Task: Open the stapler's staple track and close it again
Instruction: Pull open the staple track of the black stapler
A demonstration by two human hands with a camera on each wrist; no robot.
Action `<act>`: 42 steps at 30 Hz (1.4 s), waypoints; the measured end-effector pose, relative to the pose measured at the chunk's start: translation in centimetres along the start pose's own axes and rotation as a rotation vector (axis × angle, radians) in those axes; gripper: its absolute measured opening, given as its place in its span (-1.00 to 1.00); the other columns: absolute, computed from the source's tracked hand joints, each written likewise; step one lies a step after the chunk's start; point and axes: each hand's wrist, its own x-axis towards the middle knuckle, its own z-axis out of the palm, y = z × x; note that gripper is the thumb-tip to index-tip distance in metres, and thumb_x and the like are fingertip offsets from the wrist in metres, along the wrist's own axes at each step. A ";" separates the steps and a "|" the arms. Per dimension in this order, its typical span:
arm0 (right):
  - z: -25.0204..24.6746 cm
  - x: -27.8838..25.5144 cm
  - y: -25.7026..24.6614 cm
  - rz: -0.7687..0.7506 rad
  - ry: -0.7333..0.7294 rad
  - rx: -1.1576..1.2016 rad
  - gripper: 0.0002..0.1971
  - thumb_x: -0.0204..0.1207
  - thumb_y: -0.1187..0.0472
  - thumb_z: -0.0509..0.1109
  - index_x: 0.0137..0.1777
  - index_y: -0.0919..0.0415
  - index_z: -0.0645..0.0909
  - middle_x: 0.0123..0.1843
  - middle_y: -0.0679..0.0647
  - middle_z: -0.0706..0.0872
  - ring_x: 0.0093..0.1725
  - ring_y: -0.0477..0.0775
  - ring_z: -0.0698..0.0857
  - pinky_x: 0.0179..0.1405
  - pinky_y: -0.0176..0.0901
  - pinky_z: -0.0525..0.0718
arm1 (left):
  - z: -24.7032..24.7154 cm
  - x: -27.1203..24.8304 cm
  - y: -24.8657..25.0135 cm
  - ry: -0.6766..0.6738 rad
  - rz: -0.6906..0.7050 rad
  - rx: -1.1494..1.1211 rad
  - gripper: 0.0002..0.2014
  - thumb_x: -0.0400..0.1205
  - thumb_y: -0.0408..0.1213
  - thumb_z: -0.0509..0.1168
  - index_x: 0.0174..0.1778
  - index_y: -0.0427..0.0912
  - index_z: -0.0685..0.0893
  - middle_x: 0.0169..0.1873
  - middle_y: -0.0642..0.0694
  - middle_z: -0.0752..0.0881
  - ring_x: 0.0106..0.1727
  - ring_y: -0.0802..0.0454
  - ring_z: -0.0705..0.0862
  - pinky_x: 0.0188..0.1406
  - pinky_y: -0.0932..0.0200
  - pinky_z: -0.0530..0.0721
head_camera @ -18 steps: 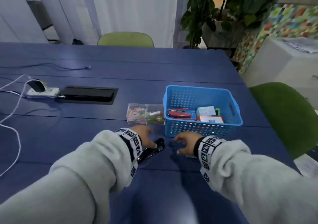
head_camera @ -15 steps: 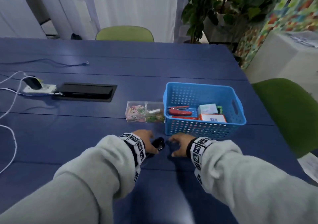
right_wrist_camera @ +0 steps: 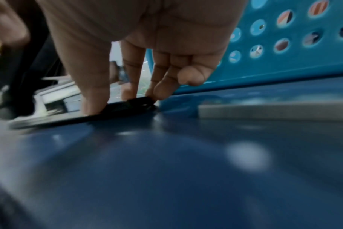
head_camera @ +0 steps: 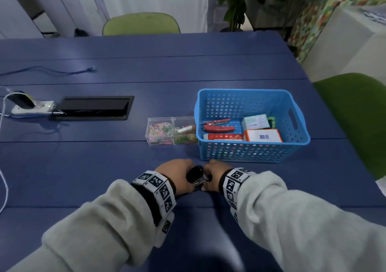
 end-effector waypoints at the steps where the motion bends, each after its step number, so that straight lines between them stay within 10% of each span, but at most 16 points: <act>1: 0.1 -0.3 0.2 0.000 -0.004 -0.013 -0.58 0.30 -0.01 0.51 0.14 0.08 0.58 0.22 0.17 0.57 0.23 0.21 0.59 0.20 -0.07 0.55 | -0.1 -0.2 0.2 0.022 0.027 -0.030 -0.77 0.40 -0.17 0.42 -0.21 0.02 0.46 -0.13 -0.07 0.69 -0.07 -0.10 0.66 -0.16 0.15 0.54; 11: 0.1 -2.9 3.0 0.041 0.023 -0.063 -0.61 0.35 -0.04 0.45 0.13 0.09 0.57 0.21 0.12 0.58 0.21 0.18 0.59 0.20 -0.04 0.57 | 0.0 -1.7 -2.8 0.157 0.024 -0.545 -0.75 0.24 -0.39 0.45 -0.36 0.03 0.56 -0.42 0.02 0.65 -0.39 0.06 0.58 -0.20 0.13 0.61; 24: 0.0 -3.1 2.6 0.053 0.002 -0.075 -0.60 0.39 -0.03 0.44 0.18 0.09 0.56 0.24 0.12 0.57 0.23 0.16 0.56 0.24 0.00 0.57 | 0.1 -1.4 -7.5 -0.017 -0.205 -0.034 -0.79 0.39 -0.21 0.47 -0.22 -0.03 0.54 -0.18 0.00 0.59 -0.14 -0.01 0.58 -0.14 0.14 0.56; 29: 0.1 -2.9 2.7 0.060 0.005 -0.063 -0.60 0.38 -0.03 0.45 0.17 0.11 0.57 0.23 0.12 0.57 0.21 0.15 0.56 0.23 -0.01 0.57 | 0.9 -0.3 -5.6 -0.085 -0.135 0.063 -0.76 0.42 -0.20 0.43 -0.12 -0.03 0.49 0.00 -0.08 0.55 -0.01 -0.07 0.55 0.01 0.11 0.54; 35: 0.3 -3.4 3.5 0.053 0.040 0.024 -0.59 0.36 0.04 0.49 0.19 0.10 0.56 0.23 0.13 0.57 0.20 0.15 0.59 0.23 -0.06 0.60 | 2.5 0.6 -2.8 -0.143 0.064 0.031 -0.35 0.49 -0.28 0.37 0.47 0.21 0.32 0.26 -0.10 0.55 0.30 -0.12 0.55 0.29 0.02 0.55; 42: -0.3 -5.7 7.5 0.205 0.110 0.064 -0.47 0.31 -0.02 0.51 0.26 0.10 0.51 0.32 0.12 0.52 0.31 0.13 0.52 0.31 -0.13 0.53 | 2.4 0.8 -3.1 -0.171 0.130 0.101 -0.46 0.55 -0.32 0.30 0.41 0.25 0.44 0.29 -0.12 0.52 0.35 -0.14 0.49 0.38 -0.02 0.46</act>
